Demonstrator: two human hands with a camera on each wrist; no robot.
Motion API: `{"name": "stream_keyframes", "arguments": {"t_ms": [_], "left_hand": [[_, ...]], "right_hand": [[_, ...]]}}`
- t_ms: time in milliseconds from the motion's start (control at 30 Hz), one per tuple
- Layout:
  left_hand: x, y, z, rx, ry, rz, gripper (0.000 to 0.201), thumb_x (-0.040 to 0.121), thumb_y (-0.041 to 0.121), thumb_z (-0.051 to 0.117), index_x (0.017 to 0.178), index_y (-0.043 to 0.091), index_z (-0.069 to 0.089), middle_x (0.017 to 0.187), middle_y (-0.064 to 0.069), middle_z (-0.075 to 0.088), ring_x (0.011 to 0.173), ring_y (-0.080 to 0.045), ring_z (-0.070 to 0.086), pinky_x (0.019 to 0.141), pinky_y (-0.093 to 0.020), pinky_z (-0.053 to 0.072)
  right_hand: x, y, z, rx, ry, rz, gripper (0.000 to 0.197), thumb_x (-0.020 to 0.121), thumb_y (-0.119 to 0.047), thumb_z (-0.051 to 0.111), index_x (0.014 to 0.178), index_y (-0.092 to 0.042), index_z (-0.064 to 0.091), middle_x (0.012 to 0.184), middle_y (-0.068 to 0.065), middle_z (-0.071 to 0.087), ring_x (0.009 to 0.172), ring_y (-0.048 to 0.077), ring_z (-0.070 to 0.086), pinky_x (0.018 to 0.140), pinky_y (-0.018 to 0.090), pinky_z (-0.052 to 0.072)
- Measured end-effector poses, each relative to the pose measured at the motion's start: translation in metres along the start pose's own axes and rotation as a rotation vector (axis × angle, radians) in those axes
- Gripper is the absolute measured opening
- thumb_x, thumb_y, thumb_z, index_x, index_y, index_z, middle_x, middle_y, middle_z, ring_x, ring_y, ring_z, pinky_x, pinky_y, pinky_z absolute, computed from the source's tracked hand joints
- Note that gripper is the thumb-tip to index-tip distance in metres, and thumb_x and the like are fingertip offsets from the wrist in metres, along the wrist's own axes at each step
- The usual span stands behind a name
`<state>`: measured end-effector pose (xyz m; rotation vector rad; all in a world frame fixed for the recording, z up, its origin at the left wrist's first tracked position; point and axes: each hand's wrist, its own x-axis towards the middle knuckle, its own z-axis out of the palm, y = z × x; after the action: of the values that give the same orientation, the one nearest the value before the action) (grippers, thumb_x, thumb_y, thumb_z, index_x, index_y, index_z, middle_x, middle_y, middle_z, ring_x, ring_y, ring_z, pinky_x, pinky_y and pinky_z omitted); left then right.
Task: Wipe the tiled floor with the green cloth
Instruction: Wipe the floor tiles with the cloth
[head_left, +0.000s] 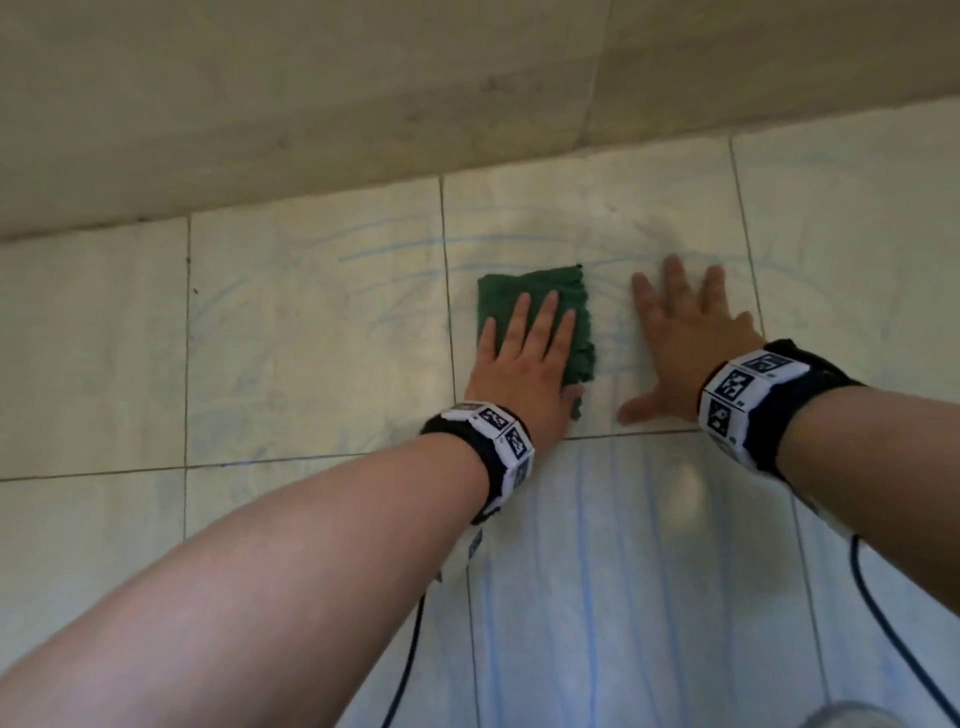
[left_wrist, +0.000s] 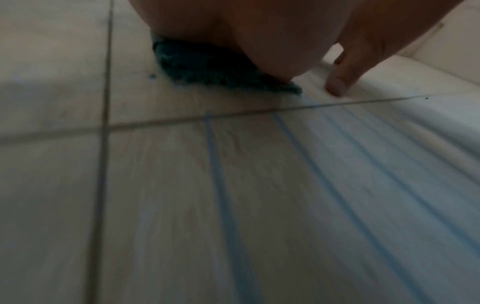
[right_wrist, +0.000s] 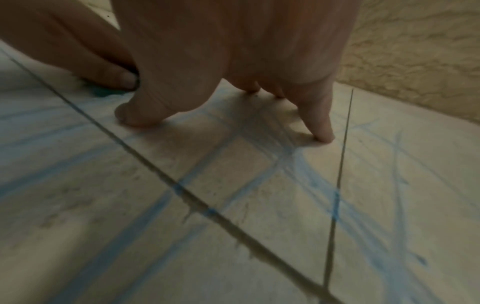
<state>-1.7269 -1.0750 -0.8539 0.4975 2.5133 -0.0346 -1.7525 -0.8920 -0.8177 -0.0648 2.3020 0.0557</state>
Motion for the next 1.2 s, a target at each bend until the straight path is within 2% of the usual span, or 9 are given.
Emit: {"name": "stream_keyframes", "arguments": {"t_ms": [133,267,400,500,567,667,867,967,1200], "left_hand": [[0.061,-0.025,-0.045,-0.127,0.100,-0.158,0.076,0.102,0.053,0.027,0.157,0.019,-0.012,0.163,-0.002,-0.021,0.150,-0.027,-0.018,0.121,-0.053,-0.004],[0.093,-0.051,-0.070,-0.095,0.062,-0.231,0.076,0.102,0.054,0.026,0.157,0.018,-0.011,0.163,-0.004,-0.020,0.150,-0.030,-0.016,0.121,-0.053,-0.001],[0.057,-0.028,-0.050,0.027,0.024,-0.001,0.080,0.099,0.051,0.035,0.157,0.017,-0.007,0.164,-0.008,-0.016,0.151,-0.032,-0.013,0.120,-0.054,0.000],[-0.019,0.006,0.004,0.110,0.009,0.257,0.084,0.089,0.049,0.050,0.158,0.014,0.014,0.165,-0.010,0.002,0.151,-0.034,0.002,0.118,-0.055,0.005],[-0.053,0.022,0.029,0.080,-0.091,0.275,0.082,0.090,0.048,0.047,0.157,0.015,0.013,0.164,-0.005,-0.005,0.151,-0.030,-0.004,0.120,-0.054,0.002],[-0.037,0.017,0.017,0.052,-0.086,0.194,0.081,0.096,0.051,0.040,0.158,0.021,-0.003,0.163,0.000,-0.019,0.149,-0.024,-0.019,0.121,-0.051,-0.006],[0.063,-0.061,-0.054,-0.082,0.049,-0.208,0.078,0.101,0.054,0.031,0.157,0.020,-0.010,0.164,-0.005,-0.020,0.150,-0.029,-0.016,0.120,-0.051,-0.003],[0.077,-0.072,-0.064,-0.114,0.025,-0.280,0.079,0.101,0.054,0.031,0.157,0.019,-0.011,0.163,-0.005,-0.021,0.150,-0.030,-0.017,0.120,-0.052,-0.003],[-0.019,0.024,0.001,0.062,-0.034,0.158,0.083,0.096,0.047,0.043,0.158,0.018,-0.004,0.164,-0.008,-0.016,0.150,-0.031,-0.017,0.119,-0.054,-0.008]], "right_hand": [[0.007,-0.001,-0.003,0.035,-0.049,-0.017,0.150,0.060,-0.072,0.080,0.150,-0.026,-0.032,0.156,0.007,-0.039,0.144,0.048,-0.025,0.114,0.070,0.018],[0.012,0.000,-0.004,0.048,-0.072,-0.027,0.154,0.058,-0.070,0.083,0.150,-0.027,-0.033,0.155,0.006,-0.041,0.142,0.051,-0.028,0.111,0.074,0.018],[0.013,-0.002,-0.007,0.060,-0.084,-0.029,0.155,0.056,-0.071,0.083,0.148,-0.028,-0.034,0.154,0.006,-0.043,0.141,0.052,-0.029,0.109,0.075,0.019],[0.012,-0.002,-0.005,0.059,-0.064,-0.038,0.153,0.058,-0.070,0.082,0.149,-0.026,-0.033,0.155,0.008,-0.041,0.142,0.052,-0.027,0.109,0.075,0.020],[0.012,-0.002,-0.003,0.064,-0.065,-0.033,0.151,0.061,-0.068,0.082,0.150,-0.025,-0.032,0.156,0.008,-0.040,0.142,0.053,-0.026,0.109,0.075,0.020],[0.012,-0.002,-0.003,0.036,-0.061,-0.038,0.151,0.061,-0.069,0.081,0.150,-0.025,-0.032,0.155,0.008,-0.040,0.142,0.053,-0.024,0.109,0.074,0.021],[0.011,-0.001,-0.007,0.043,-0.086,-0.040,0.153,0.059,-0.071,0.081,0.149,-0.027,-0.035,0.153,0.006,-0.044,0.142,0.052,-0.028,0.110,0.075,0.018],[0.010,-0.001,-0.007,0.049,-0.084,-0.040,0.153,0.059,-0.070,0.082,0.149,-0.027,-0.034,0.154,0.006,-0.043,0.142,0.052,-0.028,0.109,0.075,0.017],[0.012,-0.004,-0.005,0.040,-0.065,-0.028,0.149,0.065,-0.061,0.084,0.149,-0.027,-0.033,0.154,0.008,-0.043,0.141,0.053,-0.027,0.110,0.075,0.018]]}}
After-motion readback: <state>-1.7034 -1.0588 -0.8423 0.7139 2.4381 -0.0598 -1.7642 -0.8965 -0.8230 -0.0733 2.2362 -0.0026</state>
